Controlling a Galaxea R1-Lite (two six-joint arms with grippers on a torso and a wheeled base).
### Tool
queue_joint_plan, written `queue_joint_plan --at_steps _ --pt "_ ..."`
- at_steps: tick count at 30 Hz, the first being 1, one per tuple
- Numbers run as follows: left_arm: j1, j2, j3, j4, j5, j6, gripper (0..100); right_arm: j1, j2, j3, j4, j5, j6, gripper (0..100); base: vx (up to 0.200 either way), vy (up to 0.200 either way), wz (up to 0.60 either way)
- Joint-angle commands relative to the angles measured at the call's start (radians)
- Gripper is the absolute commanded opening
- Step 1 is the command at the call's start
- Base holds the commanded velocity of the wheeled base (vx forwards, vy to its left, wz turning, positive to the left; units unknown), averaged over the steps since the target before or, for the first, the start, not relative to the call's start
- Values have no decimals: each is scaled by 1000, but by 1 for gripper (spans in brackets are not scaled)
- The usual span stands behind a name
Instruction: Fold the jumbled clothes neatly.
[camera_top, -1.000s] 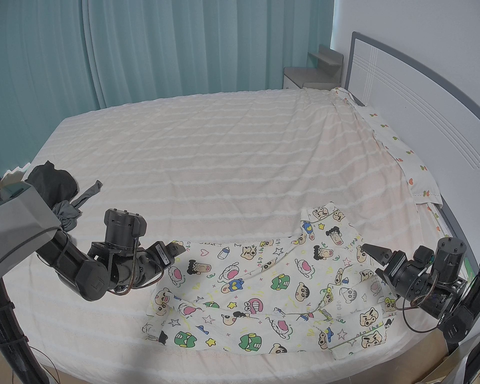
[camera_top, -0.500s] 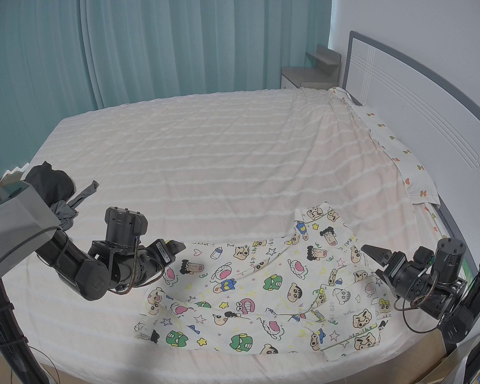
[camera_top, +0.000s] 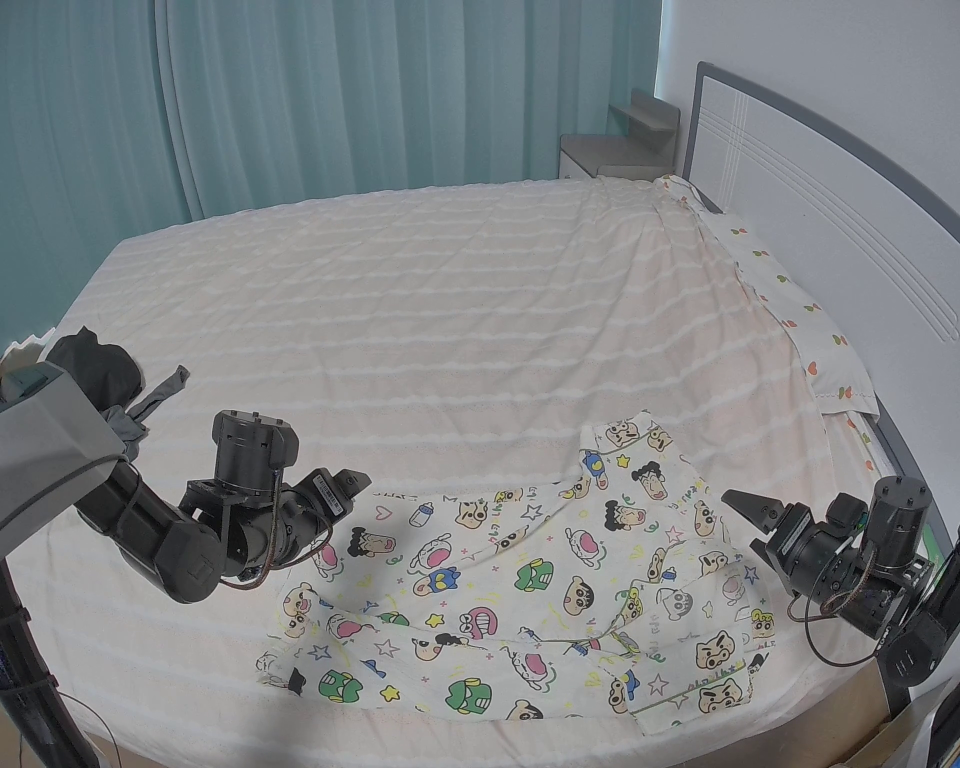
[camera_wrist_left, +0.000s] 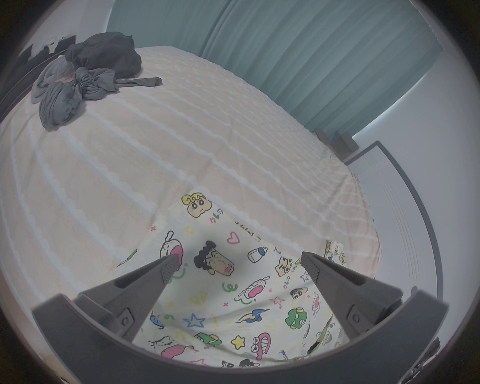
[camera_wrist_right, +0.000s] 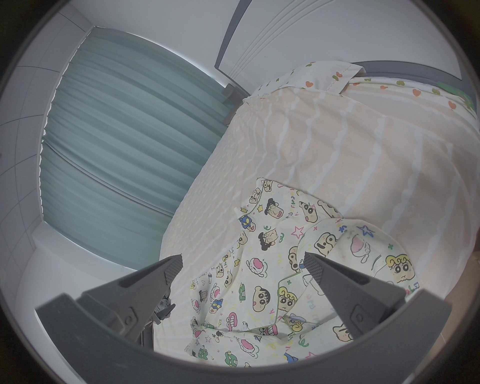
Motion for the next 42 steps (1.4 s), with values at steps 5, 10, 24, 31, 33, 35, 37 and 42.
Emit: queue_joint_plan --at_steps 5,10,24,31,33,35,37,42 --pt "-3 4 3 -11 -6 -4 100 0 0 0 -1 -1 0 100 80 0 0" --pt "-6 10 3 -11 -4 16 100 2 1 0 -1 1 0 100 160 0 0" --pt "187 47 -90 156 -136 576 100 3 17 0 -1 1 0 100 0 0 0" --pt "227 131 -252 292 -264 600 100 14 17 5 -1 1 0 100 0 0 0" --pt "226 187 -298 296 -279 599 100 19 17 6 1 1 -1 100 0 0 0" --pt "224 225 -328 299 -284 597 100 19 17 8 -1 1 -1 100 0 0 0" --pt "221 251 -348 306 -284 596 100 19 17 8 -1 -1 -1 100 0 0 0" --pt "216 302 -406 348 -297 582 100 19 18 8 1 1 -1 100 0 0 0"
